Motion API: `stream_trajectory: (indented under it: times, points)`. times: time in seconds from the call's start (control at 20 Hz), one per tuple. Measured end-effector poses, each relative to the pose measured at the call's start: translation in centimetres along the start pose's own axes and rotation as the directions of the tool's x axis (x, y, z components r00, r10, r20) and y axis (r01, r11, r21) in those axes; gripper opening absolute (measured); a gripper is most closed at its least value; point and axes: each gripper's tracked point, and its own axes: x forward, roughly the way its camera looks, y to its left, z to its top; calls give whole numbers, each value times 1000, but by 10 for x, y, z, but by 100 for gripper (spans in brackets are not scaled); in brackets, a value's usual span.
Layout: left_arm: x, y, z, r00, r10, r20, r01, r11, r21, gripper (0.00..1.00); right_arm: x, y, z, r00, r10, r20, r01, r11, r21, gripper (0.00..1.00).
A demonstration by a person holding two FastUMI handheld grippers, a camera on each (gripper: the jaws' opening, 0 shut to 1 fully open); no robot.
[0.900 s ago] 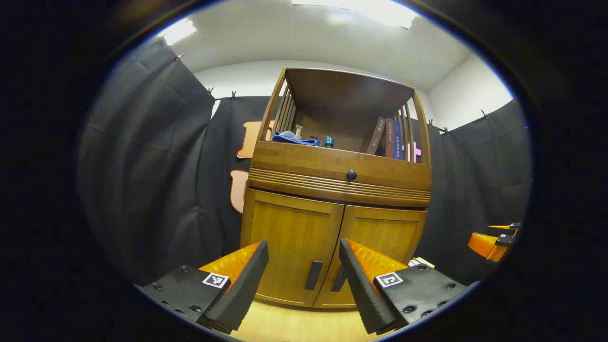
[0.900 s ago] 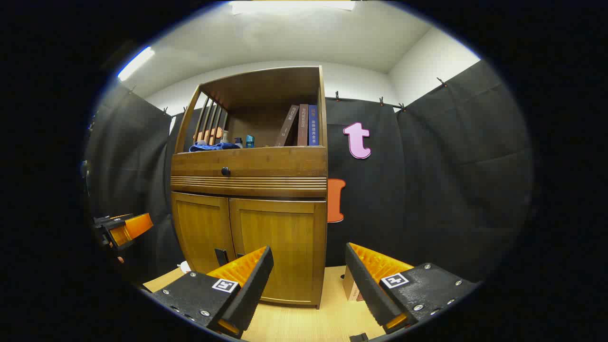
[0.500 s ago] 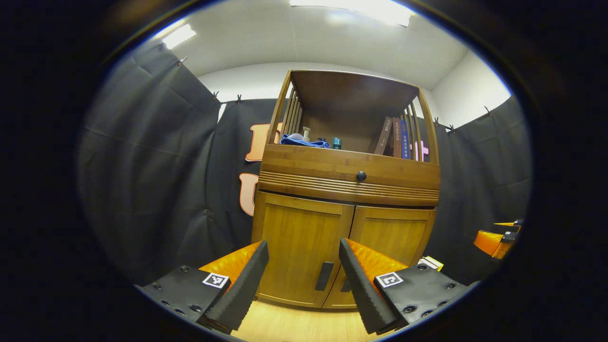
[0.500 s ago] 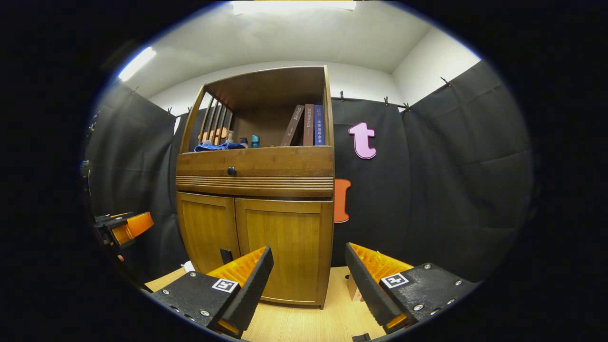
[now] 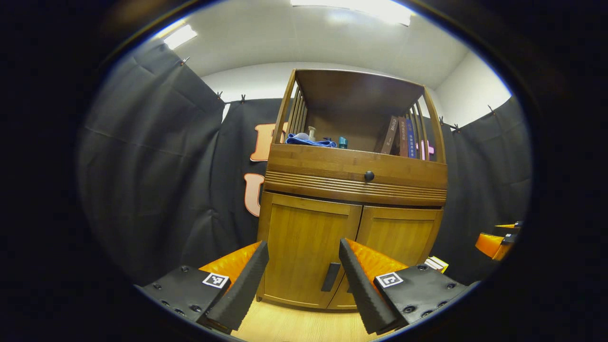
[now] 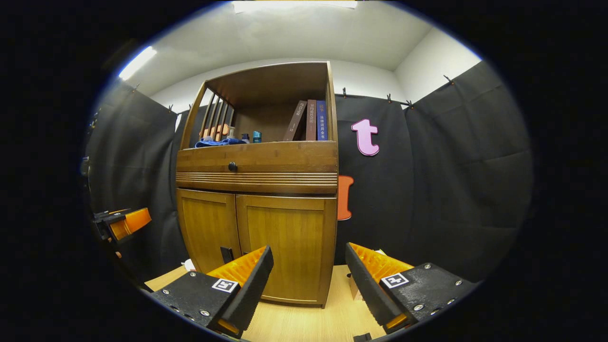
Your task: Open the right door of the double-door shoe cabinet with the right hand, and open the left door with the left hand.
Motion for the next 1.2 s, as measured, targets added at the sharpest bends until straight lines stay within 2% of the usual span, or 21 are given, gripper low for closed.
stream_trajectory:
  times: [0.15, 0.2, 0.25, 0.3, 0.4, 0.45, 0.5, 0.85, 0.9, 1.0, 1.2]
  points:
    - [2, -1, 1, 1000, -4, 7, 4, 1000, 5, 94, 3, 0, 0, 1000, -2, 1, 2, 1000, 5, 94]
    - [3, -2, 0, 1000, -7, 5, 7, 1000, 9, 94, 4, 0, 0, 1000, -5, 2, 5, 1000, 6, 100]
    - [4, -3, 0, 1000, -10, 3, 10, 1000, 14, 94, 4, 0, -1, 1000, -7, 1, 7, 1000, 7, 94]
    - [5, -2, 0, 1000, -11, 3, 11, 1000, 19, 99, 6, 1, -2, 1000, -9, -1, 9, 1000, 6, 94]
    - [7, 0, -4, 1000, -13, -2, 13, 1000, 20, 97, 10, 3, -4, 1000, -12, -4, 12, 1000, 6, 94]
    - [8, 1, -5, 1000, -13, -6, 14, 1000, 17, 96, 11, 4, -6, 1000, -14, -5, 14, 1000, 7, 100]
    - [8, 3, -7, 1000, -14, -10, 15, 1000, 14, 94, 13, 5, -9, 1000, -14, -6, 14, 1000, 7, 94]
    - [18, 20, -11, 1000, -13, -17, 14, 1000, 18, 94, 32, 21, -26, 1000, -31, -5, 31, 999, 14, 94]
    - [20, 24, -13, 1000, -13, -20, 13, 1000, 25, 94, 37, 23, -28, 999, -33, -5, 33, 999, 12, 97]
    - [22, 28, -15, 1000, -19, -17, 19, 999, 29, 94, 47, 31, -33, 999, -36, -2, 36, 999, 13, 94]
    - [33, 39, -19, 999, -16, -32, 17, 999, 47, 94, 65, 52, -38, 1000, -9, 21, 9, 1000, 20, 94]
